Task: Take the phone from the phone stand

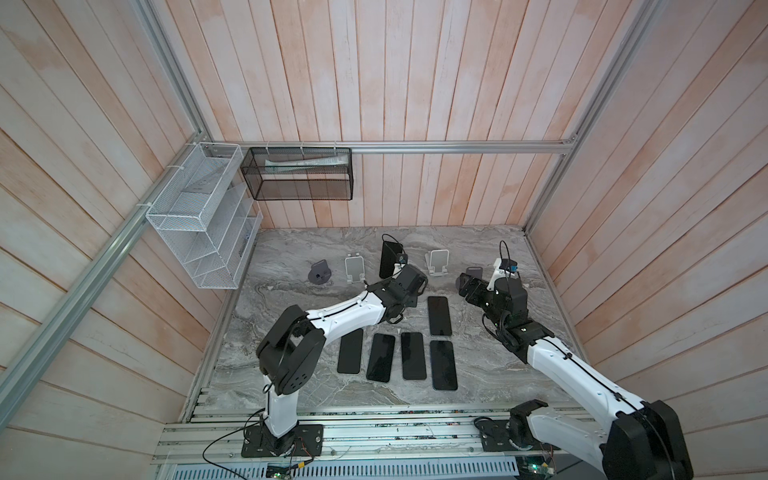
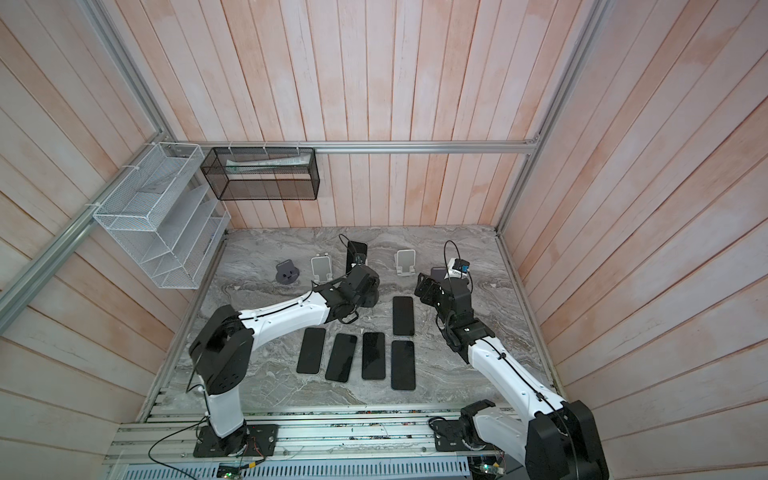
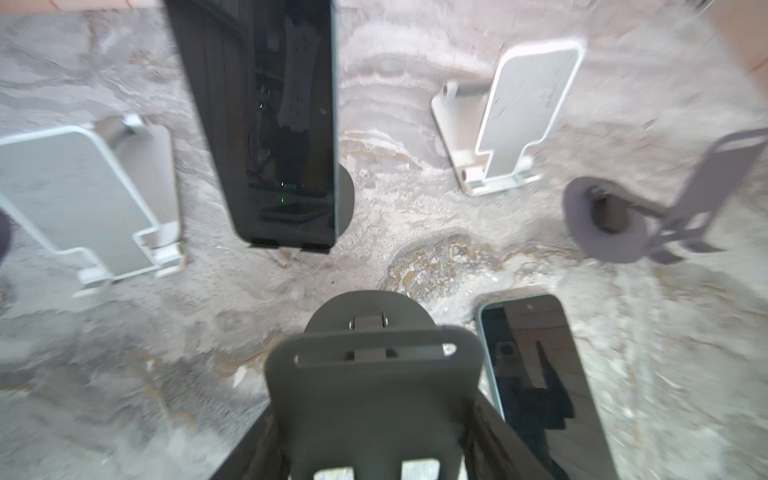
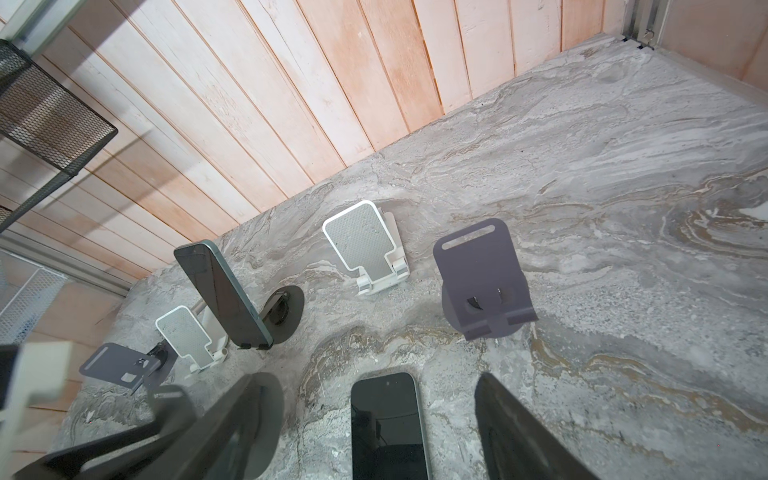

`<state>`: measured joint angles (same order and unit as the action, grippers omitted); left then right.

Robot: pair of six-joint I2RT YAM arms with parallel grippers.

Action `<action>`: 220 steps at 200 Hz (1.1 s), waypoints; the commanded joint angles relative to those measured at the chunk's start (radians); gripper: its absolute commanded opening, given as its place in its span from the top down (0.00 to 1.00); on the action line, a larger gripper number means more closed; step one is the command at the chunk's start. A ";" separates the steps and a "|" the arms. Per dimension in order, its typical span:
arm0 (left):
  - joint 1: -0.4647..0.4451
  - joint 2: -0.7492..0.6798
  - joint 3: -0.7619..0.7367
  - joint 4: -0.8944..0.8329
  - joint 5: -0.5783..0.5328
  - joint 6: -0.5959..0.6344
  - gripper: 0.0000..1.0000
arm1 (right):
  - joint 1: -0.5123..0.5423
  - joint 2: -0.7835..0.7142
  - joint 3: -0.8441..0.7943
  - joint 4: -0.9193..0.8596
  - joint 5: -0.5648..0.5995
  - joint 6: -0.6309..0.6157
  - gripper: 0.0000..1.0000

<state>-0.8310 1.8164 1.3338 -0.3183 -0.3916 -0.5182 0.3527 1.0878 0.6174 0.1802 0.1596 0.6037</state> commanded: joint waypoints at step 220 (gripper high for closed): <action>0.461 -0.027 -0.221 0.013 0.092 0.053 0.21 | 0.032 0.039 -0.105 0.182 -0.004 0.038 0.19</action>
<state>-0.3801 1.7653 1.0866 -0.2733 -0.3557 -0.4877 0.3695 1.1049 0.5095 0.3374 0.1448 0.6598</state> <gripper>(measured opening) 0.698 0.802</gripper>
